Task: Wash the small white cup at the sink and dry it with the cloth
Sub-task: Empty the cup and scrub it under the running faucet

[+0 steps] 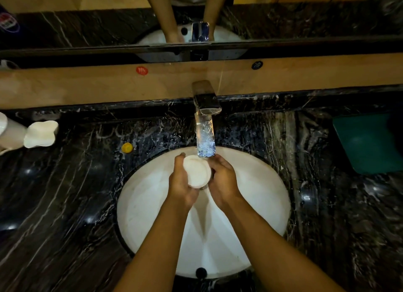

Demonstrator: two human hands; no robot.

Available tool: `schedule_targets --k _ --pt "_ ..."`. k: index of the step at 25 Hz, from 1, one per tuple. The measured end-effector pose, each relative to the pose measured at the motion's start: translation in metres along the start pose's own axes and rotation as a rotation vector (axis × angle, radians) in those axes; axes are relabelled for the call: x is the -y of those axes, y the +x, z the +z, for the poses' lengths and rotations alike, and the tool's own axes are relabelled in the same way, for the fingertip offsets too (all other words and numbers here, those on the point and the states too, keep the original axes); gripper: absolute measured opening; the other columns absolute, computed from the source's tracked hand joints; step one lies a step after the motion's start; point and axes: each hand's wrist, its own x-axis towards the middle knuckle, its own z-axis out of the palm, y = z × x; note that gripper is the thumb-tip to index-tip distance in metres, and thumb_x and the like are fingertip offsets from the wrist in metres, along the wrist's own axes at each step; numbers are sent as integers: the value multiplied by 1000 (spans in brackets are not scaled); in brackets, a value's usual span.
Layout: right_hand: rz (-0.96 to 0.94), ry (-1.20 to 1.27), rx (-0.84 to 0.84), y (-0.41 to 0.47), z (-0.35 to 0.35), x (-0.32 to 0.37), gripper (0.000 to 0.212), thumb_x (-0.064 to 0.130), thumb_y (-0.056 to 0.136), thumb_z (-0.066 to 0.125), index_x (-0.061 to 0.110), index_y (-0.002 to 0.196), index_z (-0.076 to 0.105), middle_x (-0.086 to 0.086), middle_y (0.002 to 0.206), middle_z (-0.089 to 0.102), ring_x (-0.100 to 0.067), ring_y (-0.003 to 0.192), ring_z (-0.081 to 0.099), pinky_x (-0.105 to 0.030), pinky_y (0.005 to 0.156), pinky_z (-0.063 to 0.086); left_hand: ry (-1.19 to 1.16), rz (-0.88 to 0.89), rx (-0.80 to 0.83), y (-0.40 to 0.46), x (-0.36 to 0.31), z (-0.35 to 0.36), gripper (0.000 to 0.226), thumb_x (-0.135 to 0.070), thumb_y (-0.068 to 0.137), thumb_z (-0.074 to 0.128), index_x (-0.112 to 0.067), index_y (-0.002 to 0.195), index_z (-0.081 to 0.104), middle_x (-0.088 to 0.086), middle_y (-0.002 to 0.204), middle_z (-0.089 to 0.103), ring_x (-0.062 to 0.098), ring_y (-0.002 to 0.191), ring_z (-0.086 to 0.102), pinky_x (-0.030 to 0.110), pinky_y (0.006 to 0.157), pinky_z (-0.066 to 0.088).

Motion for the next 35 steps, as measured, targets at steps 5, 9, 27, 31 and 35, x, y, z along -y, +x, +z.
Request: schedule_targets --k 5,9,27,31,35 --pt "65 79 226 -7 -13 5 26 -2 96 51 -2 115 68 -16 108 74 -31 101 70 -39 84 59 -168 -110 23 8 6 -5 31 -19 93 53 -12 120 66 16 111 70 32 93 68 39 64 60" --pt "-24 5 331 -13 -20 -1 32 -7 97 50 6 123 64 -9 109 74 -23 102 71 -38 94 56 -133 -130 1 11 8 -6 34 -24 103 47 -7 130 61 20 123 70 34 97 69 42 63 61" --pt "32 -172 -121 21 -6 -2 20 18 96 54 14 88 71 -21 92 69 -31 83 63 -36 66 48 -42 -319 49 3 14 -10 25 -22 102 43 -3 106 58 17 83 63 22 49 57 19 38 42" --pt "124 -4 50 17 -6 -6 17 17 93 59 7 104 68 -18 92 65 -32 85 63 -44 74 47 -55 -282 101 1 7 -8 29 -33 99 53 -7 103 63 11 67 67 16 43 59 19 37 44" --pt "-25 -124 40 12 -1 -9 12 15 97 57 9 101 66 -12 87 69 -25 82 68 -42 77 55 -141 -297 92 4 7 -3 29 -29 106 42 -9 102 61 5 55 64 11 35 53 16 32 36"
